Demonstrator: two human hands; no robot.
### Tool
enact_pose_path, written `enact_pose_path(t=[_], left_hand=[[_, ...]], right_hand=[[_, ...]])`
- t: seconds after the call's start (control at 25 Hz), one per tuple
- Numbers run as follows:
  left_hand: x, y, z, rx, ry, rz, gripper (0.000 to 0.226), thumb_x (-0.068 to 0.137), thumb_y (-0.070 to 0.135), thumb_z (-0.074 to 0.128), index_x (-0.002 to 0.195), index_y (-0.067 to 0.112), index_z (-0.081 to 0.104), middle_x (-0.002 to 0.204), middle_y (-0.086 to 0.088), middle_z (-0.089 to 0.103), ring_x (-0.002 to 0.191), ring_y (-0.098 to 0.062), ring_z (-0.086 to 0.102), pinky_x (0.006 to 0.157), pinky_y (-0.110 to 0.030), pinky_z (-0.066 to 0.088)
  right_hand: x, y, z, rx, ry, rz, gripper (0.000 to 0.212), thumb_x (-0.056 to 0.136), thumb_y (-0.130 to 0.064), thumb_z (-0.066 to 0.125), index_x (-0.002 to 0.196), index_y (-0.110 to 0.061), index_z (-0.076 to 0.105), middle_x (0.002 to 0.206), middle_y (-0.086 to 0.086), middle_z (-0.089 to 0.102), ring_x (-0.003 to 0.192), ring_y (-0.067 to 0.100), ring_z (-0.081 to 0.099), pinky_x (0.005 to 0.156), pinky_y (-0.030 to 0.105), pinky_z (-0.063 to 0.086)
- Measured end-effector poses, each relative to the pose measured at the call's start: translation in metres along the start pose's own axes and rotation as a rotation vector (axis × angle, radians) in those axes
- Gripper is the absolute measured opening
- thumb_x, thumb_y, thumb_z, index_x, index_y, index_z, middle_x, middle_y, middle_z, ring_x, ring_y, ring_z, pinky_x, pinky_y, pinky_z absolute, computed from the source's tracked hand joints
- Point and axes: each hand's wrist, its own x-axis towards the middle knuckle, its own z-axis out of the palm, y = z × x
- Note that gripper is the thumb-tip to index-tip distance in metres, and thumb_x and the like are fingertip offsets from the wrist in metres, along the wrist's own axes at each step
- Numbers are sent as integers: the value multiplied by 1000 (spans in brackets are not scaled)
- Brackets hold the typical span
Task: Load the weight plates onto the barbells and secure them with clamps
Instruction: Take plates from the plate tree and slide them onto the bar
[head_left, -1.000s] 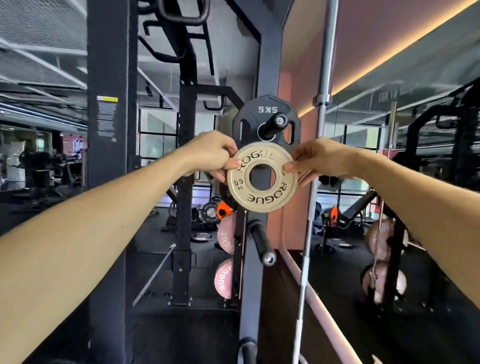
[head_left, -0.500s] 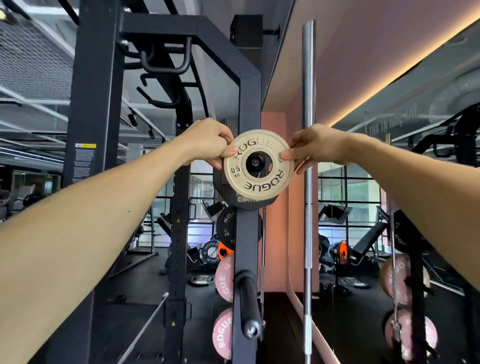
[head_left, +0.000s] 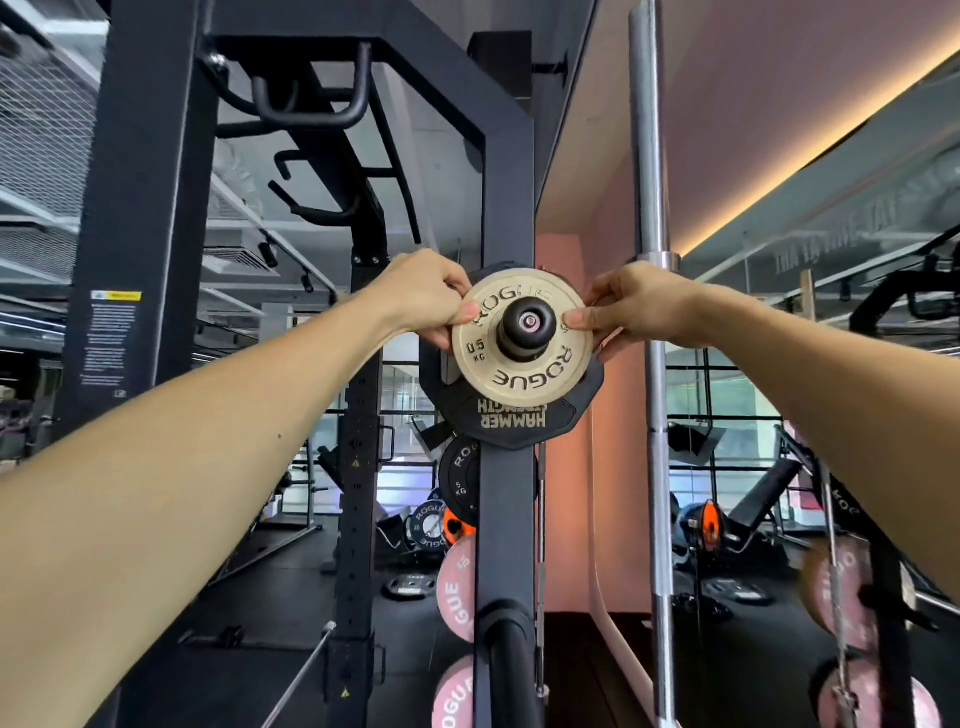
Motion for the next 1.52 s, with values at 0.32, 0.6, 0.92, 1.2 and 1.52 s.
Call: enact_pose_path(t=[0.32,0.6,0.92,1.2,1.52], left_hand=[[54,-49,45,29,124,-22,32,82,23,81,87,18,49,88,-11,68,60,-27,69,66,-40,62],[73,-57,60,81,193,-27,36,76,21,82,81,22,46,101,-10,61,83,-34,67,80,-48,58],[12,-68,80,231,125,0,29,87,28,70,100,22,45,108,-2,46,99,-29,54,82,-41,45],[-116,-111,65,238,-233,-136,45,78,45,76,117,37,56,128,-1,50,119,-28,51,100,-42,44],[-250,-152,-48,277,-247,-376,50,77,45,79,122,34,60,123,4,52,108,-18,50,90,-33,41]], right_hand=[[52,36,22,-71,129,107,29,85,-16,73,74,2,53,56,16,67,41,21,65,41,28,56],[74,51,27,-204,173,121,30,85,-18,74,80,8,60,59,17,67,37,20,62,41,29,56],[23,72,82,-271,238,121,28,91,-35,67,88,-8,58,84,9,68,72,26,65,67,36,56],[-88,74,133,-349,-94,203,54,92,-48,61,130,-11,56,132,6,61,119,22,57,90,22,37],[-138,13,217,-366,-283,201,75,82,-62,65,141,-22,46,146,1,49,130,24,49,110,31,36]])
